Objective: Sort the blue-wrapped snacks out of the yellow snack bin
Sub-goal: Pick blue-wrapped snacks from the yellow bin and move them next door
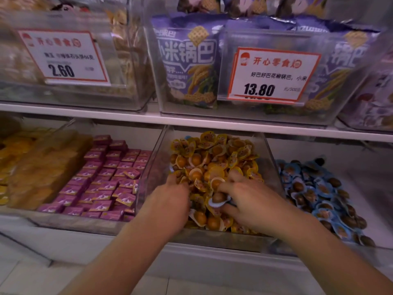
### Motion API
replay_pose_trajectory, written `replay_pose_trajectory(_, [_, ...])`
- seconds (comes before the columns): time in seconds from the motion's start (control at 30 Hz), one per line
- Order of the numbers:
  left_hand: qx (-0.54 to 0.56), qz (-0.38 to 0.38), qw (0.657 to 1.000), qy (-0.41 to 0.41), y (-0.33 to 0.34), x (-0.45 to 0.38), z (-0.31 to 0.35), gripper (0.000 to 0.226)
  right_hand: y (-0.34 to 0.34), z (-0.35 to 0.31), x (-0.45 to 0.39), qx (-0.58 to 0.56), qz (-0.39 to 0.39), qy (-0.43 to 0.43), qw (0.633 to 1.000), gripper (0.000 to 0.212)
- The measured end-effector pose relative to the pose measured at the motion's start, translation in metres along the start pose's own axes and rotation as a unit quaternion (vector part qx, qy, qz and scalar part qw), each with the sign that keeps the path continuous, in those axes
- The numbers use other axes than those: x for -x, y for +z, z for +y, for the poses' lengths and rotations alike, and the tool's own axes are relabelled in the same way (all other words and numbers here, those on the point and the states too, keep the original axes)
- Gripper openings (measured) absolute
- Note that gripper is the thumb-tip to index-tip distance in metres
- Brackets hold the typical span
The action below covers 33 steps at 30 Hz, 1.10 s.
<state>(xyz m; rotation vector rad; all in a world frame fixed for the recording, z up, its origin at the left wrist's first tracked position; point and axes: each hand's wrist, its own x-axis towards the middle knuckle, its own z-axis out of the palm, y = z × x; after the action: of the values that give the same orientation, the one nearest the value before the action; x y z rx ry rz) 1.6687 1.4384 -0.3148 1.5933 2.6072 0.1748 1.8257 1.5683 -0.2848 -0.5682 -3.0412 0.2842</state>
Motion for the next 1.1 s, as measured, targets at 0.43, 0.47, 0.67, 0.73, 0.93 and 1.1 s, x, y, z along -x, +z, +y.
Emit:
replay_pose_trajectory(0.43, [0.574, 0.172, 0.798, -0.069, -0.024, -0.009, 0.013, 0.02, -0.01, -0.007, -0.003, -0.674, 0.115, 0.208, 0.699, 0.02])
replay_pose_trajectory(0.47, [0.675, 0.135, 0.721, -0.08, -0.028, -0.01, 0.019, 0.022, -0.013, -0.01, -0.001, -0.724, 0.102, 0.214, 0.648, 0.02])
replay_pose_trajectory(0.67, [0.777, 0.144, 0.602, -0.115, -0.028, -0.013, 0.07, 0.007, -0.015, -0.021, 0.007, -0.776, 0.087, 0.16, 0.604, 0.031])
replay_pose_trajectory(0.73, [0.757, 0.171, 0.617, -0.131, -0.024, -0.014, 0.082, 0.014, -0.013, -0.024, 0.008, -0.8, 0.077, 0.173, 0.569, 0.039])
replay_pose_trajectory(0.93, [0.503, 0.262, 0.823, -0.007, -0.009, -0.008, 0.1, 0.04, -0.005, -0.037, 0.006, -0.788, 0.091, 0.216, 0.569, 0.036])
replay_pose_trajectory(1.1, [0.321, 0.283, 0.896, 0.118, -0.014, -0.006, 0.101, 0.065, -0.017, -0.034, 0.018, -0.821, 0.159, 0.182, 0.518, 0.024])
